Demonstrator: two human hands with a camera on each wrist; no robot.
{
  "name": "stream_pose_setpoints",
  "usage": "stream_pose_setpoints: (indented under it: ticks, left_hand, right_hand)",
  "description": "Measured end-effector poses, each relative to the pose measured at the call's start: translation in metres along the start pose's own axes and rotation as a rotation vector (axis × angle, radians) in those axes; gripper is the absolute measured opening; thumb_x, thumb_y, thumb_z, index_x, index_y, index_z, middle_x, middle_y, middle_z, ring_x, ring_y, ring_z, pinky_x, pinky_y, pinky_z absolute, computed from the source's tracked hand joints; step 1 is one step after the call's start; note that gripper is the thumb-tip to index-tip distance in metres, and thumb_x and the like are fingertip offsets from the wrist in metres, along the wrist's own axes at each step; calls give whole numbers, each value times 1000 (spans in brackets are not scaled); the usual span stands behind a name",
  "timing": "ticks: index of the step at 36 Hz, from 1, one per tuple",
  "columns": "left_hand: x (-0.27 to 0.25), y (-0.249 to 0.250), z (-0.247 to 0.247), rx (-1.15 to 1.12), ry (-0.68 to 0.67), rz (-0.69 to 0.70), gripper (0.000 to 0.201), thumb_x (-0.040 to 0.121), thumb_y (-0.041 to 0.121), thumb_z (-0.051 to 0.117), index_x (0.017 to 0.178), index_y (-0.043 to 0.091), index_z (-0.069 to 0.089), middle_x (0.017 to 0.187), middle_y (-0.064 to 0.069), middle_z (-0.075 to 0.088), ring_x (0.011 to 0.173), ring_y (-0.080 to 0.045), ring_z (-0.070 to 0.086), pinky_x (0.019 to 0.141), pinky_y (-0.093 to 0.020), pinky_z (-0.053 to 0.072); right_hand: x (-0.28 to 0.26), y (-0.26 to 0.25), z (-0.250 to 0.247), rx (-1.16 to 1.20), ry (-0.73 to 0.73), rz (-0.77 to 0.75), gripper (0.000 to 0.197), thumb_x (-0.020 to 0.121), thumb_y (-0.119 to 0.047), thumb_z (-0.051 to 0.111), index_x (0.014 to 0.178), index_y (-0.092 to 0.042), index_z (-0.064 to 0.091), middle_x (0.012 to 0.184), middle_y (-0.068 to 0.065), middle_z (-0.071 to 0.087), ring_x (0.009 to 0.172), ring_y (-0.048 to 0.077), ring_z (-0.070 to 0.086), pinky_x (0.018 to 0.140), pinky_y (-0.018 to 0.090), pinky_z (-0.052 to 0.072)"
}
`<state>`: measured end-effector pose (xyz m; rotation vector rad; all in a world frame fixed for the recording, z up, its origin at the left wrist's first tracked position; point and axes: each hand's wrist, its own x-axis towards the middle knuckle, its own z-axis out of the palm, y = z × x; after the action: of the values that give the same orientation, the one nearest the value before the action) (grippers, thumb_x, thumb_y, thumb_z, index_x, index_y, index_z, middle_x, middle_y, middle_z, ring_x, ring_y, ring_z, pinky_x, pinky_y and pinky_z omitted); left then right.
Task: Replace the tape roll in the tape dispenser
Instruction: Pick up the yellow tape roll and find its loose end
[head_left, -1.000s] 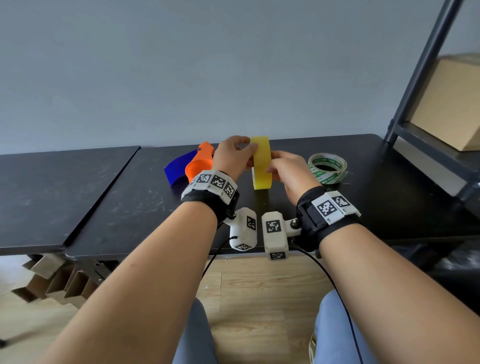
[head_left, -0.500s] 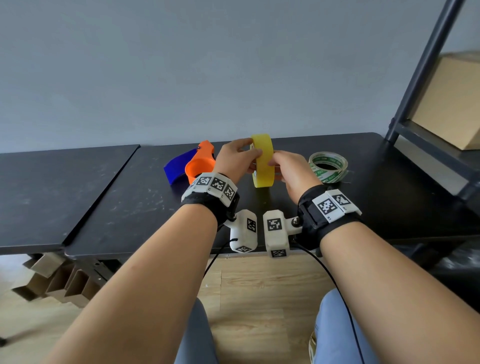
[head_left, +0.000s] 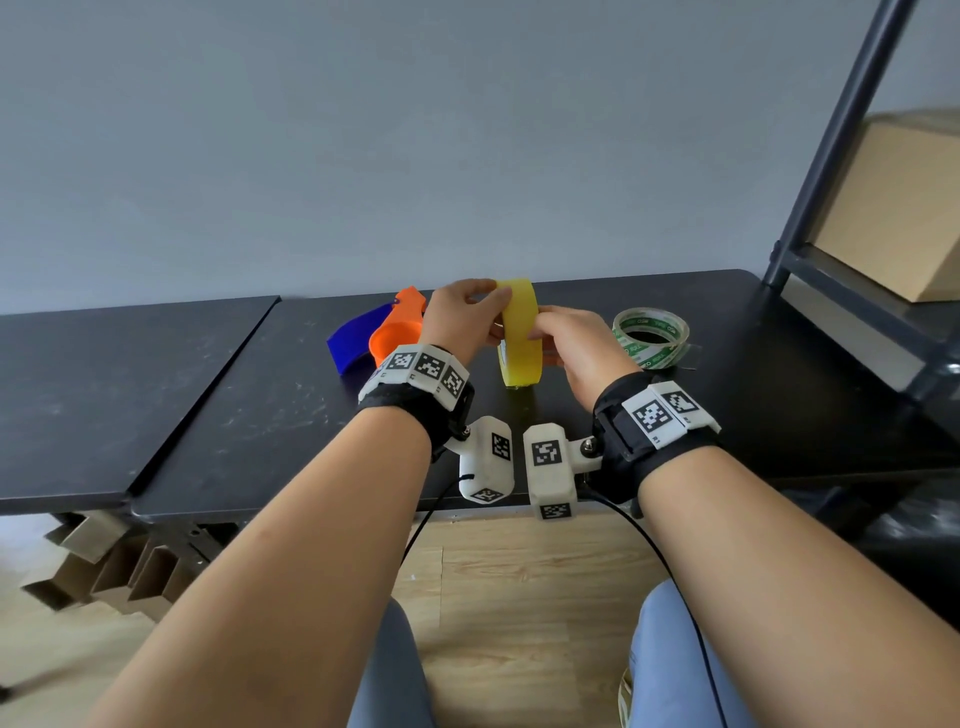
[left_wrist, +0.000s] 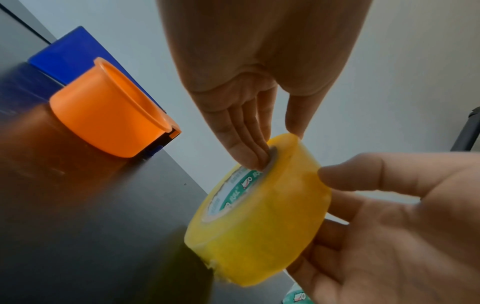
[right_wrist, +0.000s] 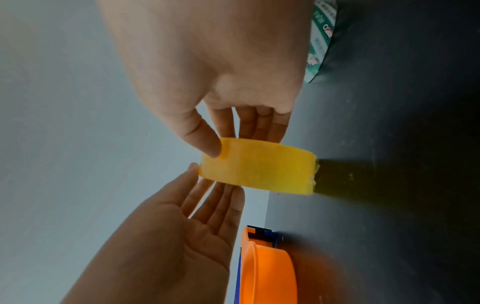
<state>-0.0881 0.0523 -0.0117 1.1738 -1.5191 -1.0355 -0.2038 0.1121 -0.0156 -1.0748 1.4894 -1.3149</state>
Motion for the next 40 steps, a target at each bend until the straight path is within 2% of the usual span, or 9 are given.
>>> stream_pose_setpoints:
  ticks: [8, 15, 21, 24, 28, 33, 36, 38, 40]
  left_hand:
    - [-7, 1, -5, 0, -85, -50, 49, 89, 15, 61, 138, 10, 52, 92, -14, 69, 68, -17, 64, 74, -29, 57]
    - [-10, -1, -5, -10, -84, -43, 50, 89, 13, 62, 137, 8, 52, 93, -14, 69, 68, -14, 65, 72, -27, 58]
    - [-9, -1, -3, -7, -51, -28, 50, 91, 16, 62, 139, 7, 50, 93, -15, 69, 74, -18, 66, 77, -30, 59]
    - [-7, -2, -2, -12, -34, -24, 49, 91, 16, 63, 137, 6, 51, 88, -12, 68, 70, -17, 64, 74, -29, 58]
    - [-6, -2, 0, -9, -11, -25, 46, 90, 16, 63, 133, 4, 53, 78, -8, 66, 65, -16, 63, 74, -30, 59]
    - [-6, 1, 0, -11, 3, -20, 38, 91, 17, 63, 125, 1, 56, 82, -13, 67, 66, -19, 64, 74, -32, 59]
    - [-6, 3, -1, -16, 11, -24, 36, 92, 18, 62, 122, 1, 57, 85, -16, 68, 69, -22, 65, 76, -37, 60]
    - [-6, 3, -1, -32, 22, -33, 35, 91, 19, 62, 121, 0, 57, 83, -17, 68, 70, -25, 65, 76, -40, 60]
    - [-6, 3, -2, -32, 32, -34, 34, 91, 21, 62, 118, 1, 56, 85, -17, 69, 70, -26, 66, 72, -39, 61]
  right_hand:
    - [0, -1, 2, 14, 10, -3, 20, 85, -7, 54, 95, -7, 71, 116, 25, 67, 113, 41, 61, 102, 54, 46]
    - [3, -1, 3, -47, 33, 15, 14, 83, -14, 53, 75, -19, 64, 113, 19, 66, 109, 35, 62, 102, 52, 47]
    - [0, 3, 2, -50, 12, 28, 28, 75, -8, 52, 96, -20, 66, 115, 15, 66, 112, 34, 60, 103, 51, 46]
    - [0, 4, 1, -44, 2, 43, 19, 77, -10, 53, 85, -23, 65, 118, 13, 65, 114, 32, 59, 104, 49, 45]
    - [2, 7, -1, -47, -6, 60, 15, 68, -20, 56, 79, -24, 66, 118, 12, 66, 113, 31, 60, 104, 49, 46]
    - [-1, 1, -1, -40, 20, 45, 13, 80, -16, 54, 74, -20, 65, 115, 14, 65, 112, 31, 60, 103, 49, 46]
    - [0, 1, -1, -49, 25, 36, 15, 72, -16, 54, 76, -11, 67, 112, 20, 66, 110, 36, 61, 102, 53, 46]
    - [2, 4, -1, -65, 16, 20, 29, 64, -15, 52, 85, -4, 70, 111, 23, 67, 111, 40, 60, 102, 55, 46]
    - [2, 7, 0, -75, -12, 0, 36, 59, -14, 51, 87, -6, 71, 110, 22, 68, 112, 40, 60, 103, 55, 45]
